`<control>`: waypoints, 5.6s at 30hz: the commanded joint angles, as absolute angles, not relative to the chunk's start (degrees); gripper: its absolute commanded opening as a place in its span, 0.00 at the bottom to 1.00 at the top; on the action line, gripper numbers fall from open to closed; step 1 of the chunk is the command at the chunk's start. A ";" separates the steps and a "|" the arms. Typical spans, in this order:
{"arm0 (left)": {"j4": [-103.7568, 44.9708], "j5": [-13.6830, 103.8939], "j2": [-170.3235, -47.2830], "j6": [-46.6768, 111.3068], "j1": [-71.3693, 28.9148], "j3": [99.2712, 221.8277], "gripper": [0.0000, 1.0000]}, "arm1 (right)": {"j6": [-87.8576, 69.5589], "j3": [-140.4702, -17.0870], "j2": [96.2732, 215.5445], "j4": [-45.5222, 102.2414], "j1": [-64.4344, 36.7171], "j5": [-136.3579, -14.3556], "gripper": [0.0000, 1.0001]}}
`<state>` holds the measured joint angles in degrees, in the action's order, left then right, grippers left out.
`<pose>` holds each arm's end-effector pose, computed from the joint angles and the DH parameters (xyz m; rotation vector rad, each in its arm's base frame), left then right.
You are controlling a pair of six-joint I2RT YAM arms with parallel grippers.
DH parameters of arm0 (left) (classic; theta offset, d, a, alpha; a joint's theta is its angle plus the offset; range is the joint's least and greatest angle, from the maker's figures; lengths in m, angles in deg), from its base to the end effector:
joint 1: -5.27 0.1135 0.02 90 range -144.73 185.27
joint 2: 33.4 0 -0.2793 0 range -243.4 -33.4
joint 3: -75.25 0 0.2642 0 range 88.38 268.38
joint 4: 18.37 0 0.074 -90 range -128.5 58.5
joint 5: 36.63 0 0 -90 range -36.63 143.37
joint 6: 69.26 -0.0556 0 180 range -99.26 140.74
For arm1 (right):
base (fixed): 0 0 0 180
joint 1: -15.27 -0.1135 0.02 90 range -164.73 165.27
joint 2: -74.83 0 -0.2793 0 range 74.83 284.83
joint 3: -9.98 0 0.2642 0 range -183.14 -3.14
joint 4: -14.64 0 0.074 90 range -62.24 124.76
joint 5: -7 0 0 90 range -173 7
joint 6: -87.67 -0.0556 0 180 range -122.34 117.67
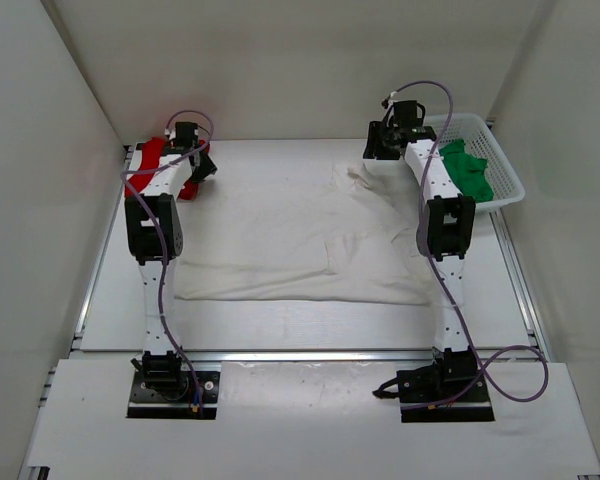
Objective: Fold and stack the t-shirts
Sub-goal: Grap the side of the flattened tshirt furthest away from the robot with both arms, then fold the other side of the tshirt into a rectangle
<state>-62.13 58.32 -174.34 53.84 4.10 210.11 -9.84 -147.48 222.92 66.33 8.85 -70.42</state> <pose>0.5830 -0.0071 0.1626 -0.7090 2.3378 -0.1622 0.6074 0.0805 0.2178 -0.0907 2.3154 0.3772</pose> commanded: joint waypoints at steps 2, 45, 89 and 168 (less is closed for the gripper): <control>-67.53 59.87 -173.49 51.50 5.10 213.27 0.49 | -10.78 -148.34 224.24 64.06 9.12 -63.94 0.44; -74.12 62.86 -177.37 46.05 4.75 219.95 0.00 | -11.83 -151.50 221.43 66.25 11.66 -61.11 0.00; -46.18 35.18 -122.97 56.06 15.90 151.49 0.00 | -14.55 -60.40 150.70 51.85 10.88 -72.89 0.00; -27.28 39.39 -105.12 62.04 -17.76 120.72 0.34 | -19.39 -51.92 170.80 24.33 3.23 -58.56 0.03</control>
<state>-28.82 40.24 -105.82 61.97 -17.47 119.93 -18.98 -52.36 172.98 26.79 3.70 -59.32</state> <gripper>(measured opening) 0.346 0.068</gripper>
